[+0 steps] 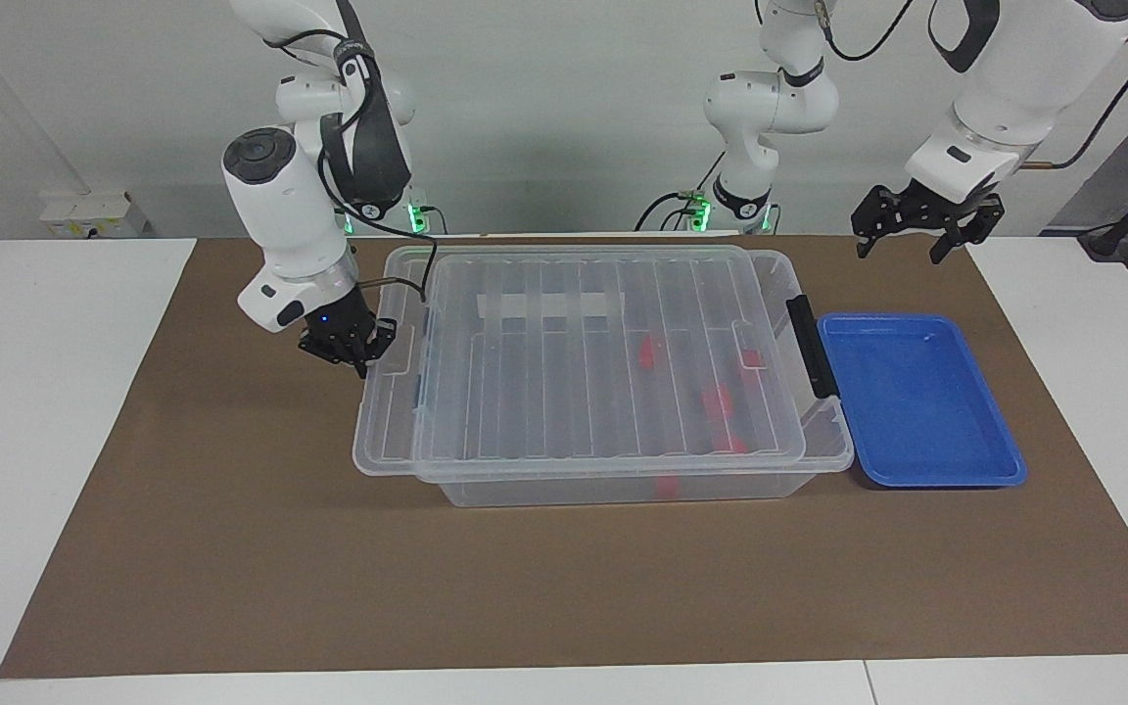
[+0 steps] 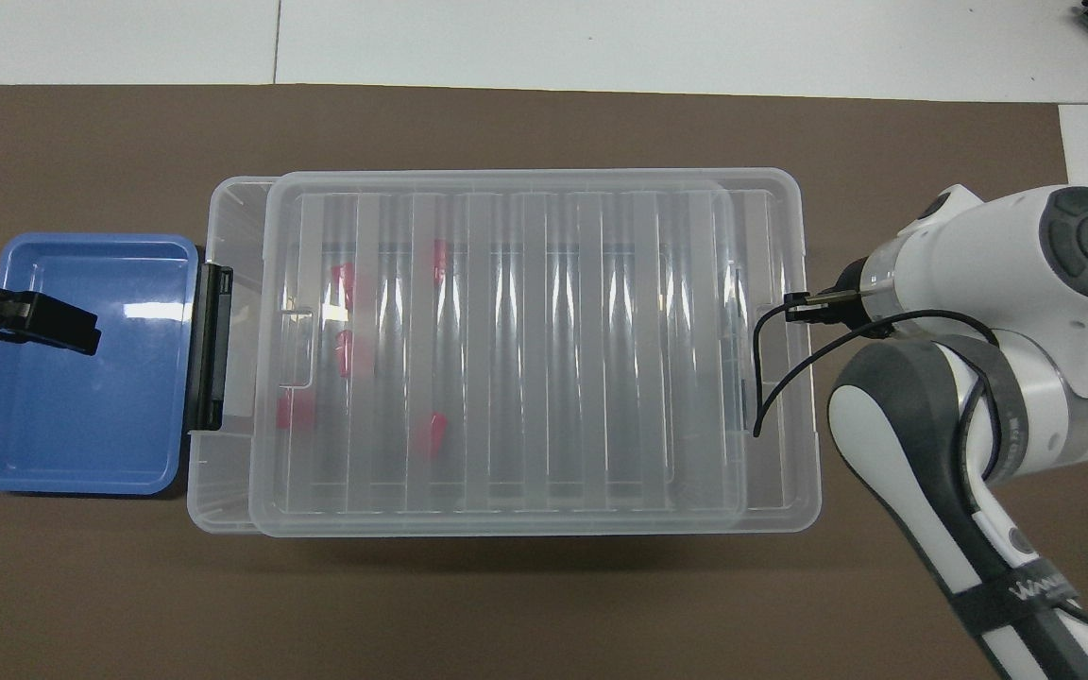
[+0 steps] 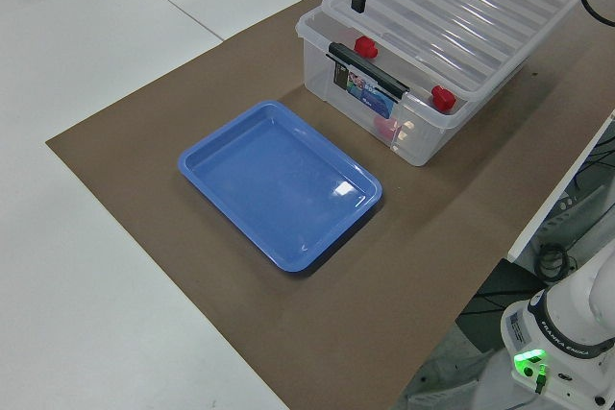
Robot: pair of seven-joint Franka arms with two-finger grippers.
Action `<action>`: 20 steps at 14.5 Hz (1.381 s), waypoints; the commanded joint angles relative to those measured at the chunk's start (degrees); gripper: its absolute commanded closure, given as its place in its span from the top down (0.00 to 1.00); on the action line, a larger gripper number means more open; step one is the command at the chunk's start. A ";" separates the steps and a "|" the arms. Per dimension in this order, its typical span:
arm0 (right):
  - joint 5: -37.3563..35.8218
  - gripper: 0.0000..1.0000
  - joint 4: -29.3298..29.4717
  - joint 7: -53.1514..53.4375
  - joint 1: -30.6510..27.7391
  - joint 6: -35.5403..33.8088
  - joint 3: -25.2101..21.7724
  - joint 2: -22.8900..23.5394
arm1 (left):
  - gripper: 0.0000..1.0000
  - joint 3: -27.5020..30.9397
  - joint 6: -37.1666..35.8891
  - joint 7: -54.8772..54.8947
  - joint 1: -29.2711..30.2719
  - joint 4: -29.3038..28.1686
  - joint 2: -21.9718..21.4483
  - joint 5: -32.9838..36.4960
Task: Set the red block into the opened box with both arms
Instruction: 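Push the clear lid fully over the box with the right gripper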
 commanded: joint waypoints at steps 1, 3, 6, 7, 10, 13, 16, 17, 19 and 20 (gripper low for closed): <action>1.30 0.00 0.93 2.44 -0.44 1.24 1.68 1.13 | 1.00 0.12 -0.61 -0.48 -0.27 -0.84 -1.13 1.22; 1.30 0.00 0.93 2.88 -0.44 1.85 2.47 1.40 | 1.00 0.12 -0.61 -0.48 -0.27 -0.84 -1.13 1.22; 1.30 0.00 0.93 5.15 -0.44 1.94 3.00 1.40 | 1.00 0.12 -0.61 -0.48 -0.27 -0.84 -1.13 1.22; 1.30 0.00 0.93 6.21 -0.44 1.94 3.70 1.40 | 1.00 0.12 -0.53 -0.48 -0.27 -0.84 -1.13 1.22; 1.39 0.00 0.93 6.92 -0.44 2.03 3.88 1.40 | 1.00 0.12 -0.61 -0.48 -0.27 -0.84 -1.13 1.22; 1.39 0.00 0.93 6.92 -0.44 2.03 4.06 1.40 | 1.00 0.12 -0.53 -0.48 -0.27 -0.84 -1.13 1.22; 1.39 0.00 0.93 6.66 -0.53 1.94 4.06 1.40 | 1.00 0.12 -0.53 -0.48 -0.27 -0.84 -1.13 1.22; 1.30 0.00 0.93 6.48 -0.53 1.94 4.06 1.40 | 1.00 0.12 -0.53 -0.48 -0.27 -0.84 -1.13 1.22; 1.30 0.00 0.93 6.48 -0.53 1.94 4.06 1.40 | 1.00 0.12 -0.61 -0.48 -0.27 -0.84 -1.13 1.22; 1.30 0.00 0.93 6.48 -0.53 1.94 4.06 1.40 | 1.00 0.12 -0.53 -0.48 -0.27 -0.84 -1.13 1.22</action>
